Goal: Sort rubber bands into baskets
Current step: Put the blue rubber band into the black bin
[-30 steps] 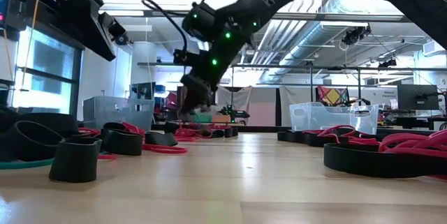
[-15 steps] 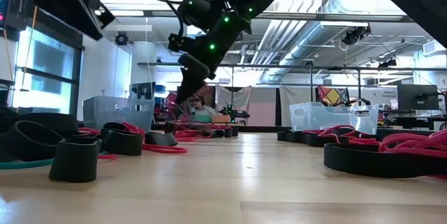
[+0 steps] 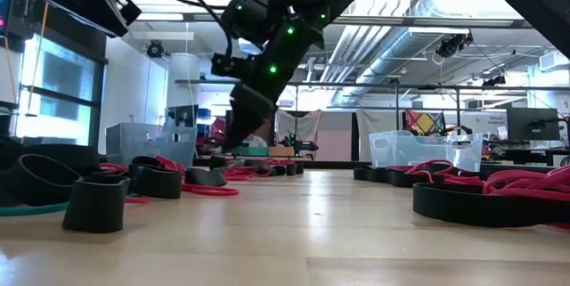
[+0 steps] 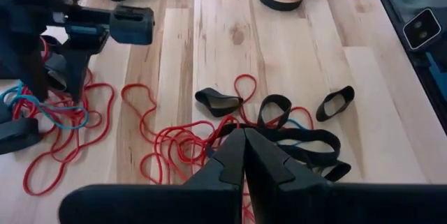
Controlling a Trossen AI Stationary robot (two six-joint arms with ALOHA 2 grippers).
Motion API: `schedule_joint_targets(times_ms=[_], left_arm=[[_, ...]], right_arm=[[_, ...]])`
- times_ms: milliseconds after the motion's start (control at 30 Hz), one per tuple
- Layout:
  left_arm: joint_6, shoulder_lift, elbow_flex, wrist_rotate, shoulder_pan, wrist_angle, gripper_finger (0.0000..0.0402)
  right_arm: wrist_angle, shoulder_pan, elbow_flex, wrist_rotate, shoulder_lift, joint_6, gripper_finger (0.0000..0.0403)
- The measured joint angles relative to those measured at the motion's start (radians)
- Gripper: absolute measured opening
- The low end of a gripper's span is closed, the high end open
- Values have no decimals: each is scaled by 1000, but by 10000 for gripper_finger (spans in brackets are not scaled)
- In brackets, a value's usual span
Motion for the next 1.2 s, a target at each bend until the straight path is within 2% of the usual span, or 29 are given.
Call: schedule_joint_targets(times_ms=[133,400,667,833,1067,1200], left_arm=[[0,0,0,0,0,0,0],[2,0,0,0,0,-5,0],[1,0,0,0,1,-14,0],[2,1,0,0,0,-15,0],[1,1,0,0,1,-18,0],[1,1,0,0,1,-17,0]], right_arm=[[0,0,0,49,0,-52,148],[8,-9,0,-75,18,-193,149],[44,-8,1,-80,82,-279,147],[64,-5,1,-79,85,-279,112],[59,-5,9,-78,85,-279,14],[60,-2,9,-78,85,-283,13]])
